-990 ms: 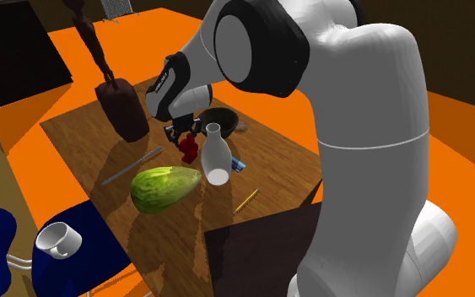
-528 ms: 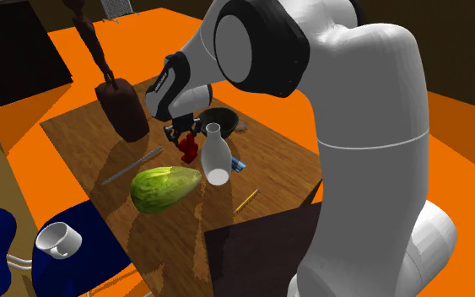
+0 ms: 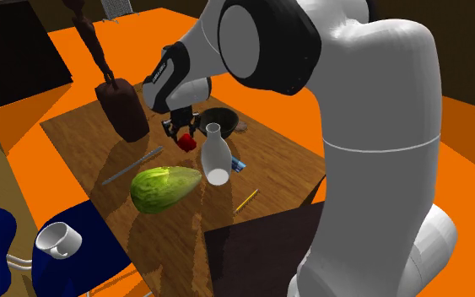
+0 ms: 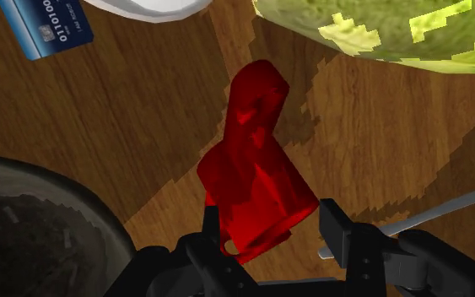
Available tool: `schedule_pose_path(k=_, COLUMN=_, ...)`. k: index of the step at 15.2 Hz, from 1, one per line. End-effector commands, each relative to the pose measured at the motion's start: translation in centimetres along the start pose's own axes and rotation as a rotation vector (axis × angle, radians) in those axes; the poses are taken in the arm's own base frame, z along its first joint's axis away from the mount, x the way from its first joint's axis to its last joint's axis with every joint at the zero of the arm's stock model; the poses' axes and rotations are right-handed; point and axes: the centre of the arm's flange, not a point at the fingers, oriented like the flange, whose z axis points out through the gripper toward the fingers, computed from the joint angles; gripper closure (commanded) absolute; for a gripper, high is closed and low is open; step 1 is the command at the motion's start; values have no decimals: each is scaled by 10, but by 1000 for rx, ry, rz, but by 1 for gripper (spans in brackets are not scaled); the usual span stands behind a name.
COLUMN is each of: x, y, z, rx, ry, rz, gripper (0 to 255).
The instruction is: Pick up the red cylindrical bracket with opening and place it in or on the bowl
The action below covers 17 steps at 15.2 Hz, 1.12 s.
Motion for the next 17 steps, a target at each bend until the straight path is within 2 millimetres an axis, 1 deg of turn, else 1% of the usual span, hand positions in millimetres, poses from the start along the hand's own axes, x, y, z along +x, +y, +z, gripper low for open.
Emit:
schedule_pose_path(k=1, x=1, y=0, z=-10, rx=0, ry=0, rz=0, gripper=255)
schedule_pose_path(k=17, x=6, y=-8, z=-94, rx=0, ry=0, rz=0, gripper=255)
